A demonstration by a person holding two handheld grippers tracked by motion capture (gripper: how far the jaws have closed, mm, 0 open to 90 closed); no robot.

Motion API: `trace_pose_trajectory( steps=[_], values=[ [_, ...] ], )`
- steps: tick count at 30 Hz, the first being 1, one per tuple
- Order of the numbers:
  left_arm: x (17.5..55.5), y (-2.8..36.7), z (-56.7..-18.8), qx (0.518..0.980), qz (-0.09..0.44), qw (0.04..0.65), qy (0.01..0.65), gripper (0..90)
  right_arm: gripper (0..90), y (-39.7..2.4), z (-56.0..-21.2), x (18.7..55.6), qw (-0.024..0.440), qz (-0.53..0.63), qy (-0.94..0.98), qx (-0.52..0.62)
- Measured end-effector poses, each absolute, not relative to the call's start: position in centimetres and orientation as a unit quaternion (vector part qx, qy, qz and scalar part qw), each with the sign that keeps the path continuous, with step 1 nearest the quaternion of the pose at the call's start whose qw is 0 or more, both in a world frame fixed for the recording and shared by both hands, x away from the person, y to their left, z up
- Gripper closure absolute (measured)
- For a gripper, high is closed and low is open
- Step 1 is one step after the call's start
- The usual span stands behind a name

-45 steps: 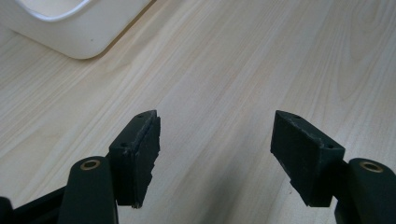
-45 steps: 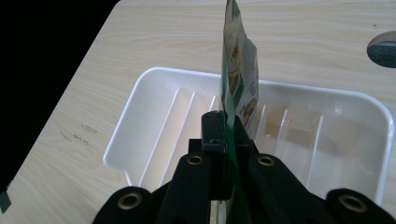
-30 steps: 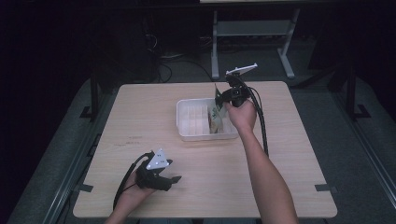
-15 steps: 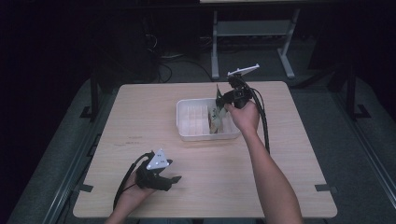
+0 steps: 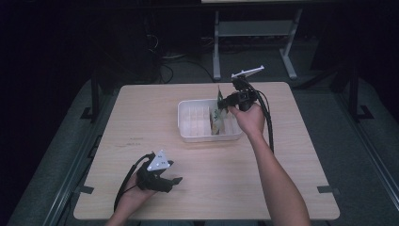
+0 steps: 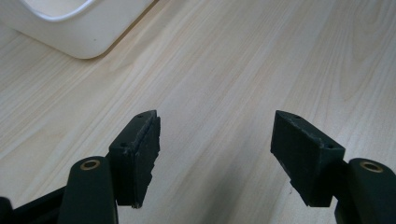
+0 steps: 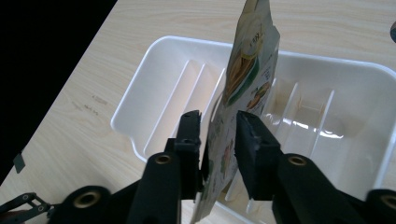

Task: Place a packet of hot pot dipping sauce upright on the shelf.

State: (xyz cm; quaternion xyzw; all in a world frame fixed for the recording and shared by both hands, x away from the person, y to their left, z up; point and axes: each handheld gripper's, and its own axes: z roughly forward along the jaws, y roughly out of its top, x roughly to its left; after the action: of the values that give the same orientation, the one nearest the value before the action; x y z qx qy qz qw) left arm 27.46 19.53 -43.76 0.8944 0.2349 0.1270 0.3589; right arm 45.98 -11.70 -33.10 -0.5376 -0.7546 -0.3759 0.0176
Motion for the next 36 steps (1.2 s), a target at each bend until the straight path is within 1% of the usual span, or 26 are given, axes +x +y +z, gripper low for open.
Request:
trace_pose_trajectory(
  steps=[8, 11, 12, 27, 36],
  values=[
    [27.4, 19.5, -43.7, 0.894, 0.128, 0.359, 0.234, 31.9, 60.6, -12.5, -32.2, 45.2, 0.016, -0.390, -0.758, -0.522],
    [27.4, 19.6, -43.7, 0.894, 0.129, 0.359, 0.235, 31.9, 59.1, -12.6, -32.0, 45.0, 0.015, -0.392, -0.760, -0.518],
    [27.4, 19.6, -43.7, 0.894, 0.129, 0.359, 0.236, 31.8, 57.1, -12.8, -31.9, 44.8, 0.014, -0.392, -0.762, -0.515],
    [27.5, 19.7, -43.6, 0.893, 0.129, 0.360, 0.237, 31.7, 52.5, -13.6, -31.1, 43.7, 0.009, -0.391, -0.775, -0.497],
    [27.5, 19.8, -43.6, 0.892, 0.129, 0.360, 0.240, 31.5, 50.7, -15.1, -32.0, 42.6, 0.019, -0.399, -0.770, -0.497]
  ],
)
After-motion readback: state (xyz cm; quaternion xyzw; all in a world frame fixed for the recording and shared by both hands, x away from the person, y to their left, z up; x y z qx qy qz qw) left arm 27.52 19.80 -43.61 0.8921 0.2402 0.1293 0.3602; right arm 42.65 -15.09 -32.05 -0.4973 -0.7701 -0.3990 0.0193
